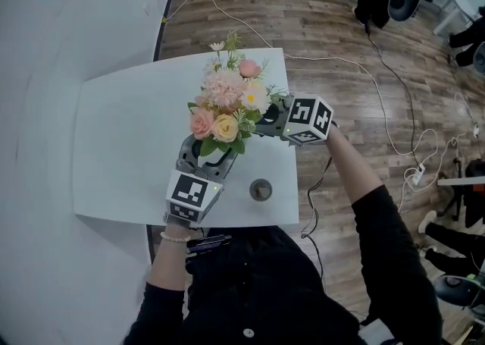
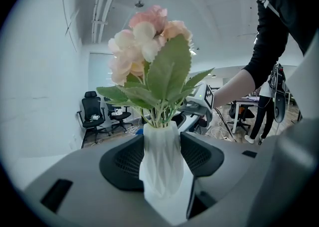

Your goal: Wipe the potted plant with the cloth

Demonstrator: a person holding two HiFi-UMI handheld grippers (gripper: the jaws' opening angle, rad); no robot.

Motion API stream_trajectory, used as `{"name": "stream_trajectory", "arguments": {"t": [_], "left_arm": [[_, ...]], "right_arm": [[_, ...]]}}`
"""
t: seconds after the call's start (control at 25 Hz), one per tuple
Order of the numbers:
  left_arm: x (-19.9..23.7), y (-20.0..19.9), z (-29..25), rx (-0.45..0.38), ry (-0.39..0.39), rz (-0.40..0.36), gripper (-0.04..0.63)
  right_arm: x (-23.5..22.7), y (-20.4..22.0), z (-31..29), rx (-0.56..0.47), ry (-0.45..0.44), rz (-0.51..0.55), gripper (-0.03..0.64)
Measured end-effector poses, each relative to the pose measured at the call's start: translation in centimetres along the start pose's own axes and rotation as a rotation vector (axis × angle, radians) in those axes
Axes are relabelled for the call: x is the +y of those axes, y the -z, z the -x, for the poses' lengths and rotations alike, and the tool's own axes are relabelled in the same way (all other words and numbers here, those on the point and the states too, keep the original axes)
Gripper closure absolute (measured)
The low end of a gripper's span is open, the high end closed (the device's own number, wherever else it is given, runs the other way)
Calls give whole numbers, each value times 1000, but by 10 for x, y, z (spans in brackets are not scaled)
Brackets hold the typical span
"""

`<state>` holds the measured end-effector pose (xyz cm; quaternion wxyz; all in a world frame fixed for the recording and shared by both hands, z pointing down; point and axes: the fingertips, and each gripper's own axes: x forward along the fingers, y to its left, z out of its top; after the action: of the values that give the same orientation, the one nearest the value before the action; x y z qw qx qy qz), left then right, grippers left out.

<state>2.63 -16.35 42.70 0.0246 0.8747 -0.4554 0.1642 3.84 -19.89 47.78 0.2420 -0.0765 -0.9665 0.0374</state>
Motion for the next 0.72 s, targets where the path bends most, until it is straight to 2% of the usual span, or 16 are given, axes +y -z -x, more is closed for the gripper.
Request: {"name": "stream_trajectory", "arguments": {"t": [0.28, 0.6, 0.72], "left_arm": [[1, 0, 1, 1, 2, 3, 354], [0, -3, 1, 4, 0, 26, 354], [-1, 1, 0, 1, 12, 12, 354]], "right_arm": [[2, 27, -7, 27, 44, -72, 543], [6, 58, -17, 43, 159, -176, 543], [9, 70, -21, 48, 205, -225, 543]]}}
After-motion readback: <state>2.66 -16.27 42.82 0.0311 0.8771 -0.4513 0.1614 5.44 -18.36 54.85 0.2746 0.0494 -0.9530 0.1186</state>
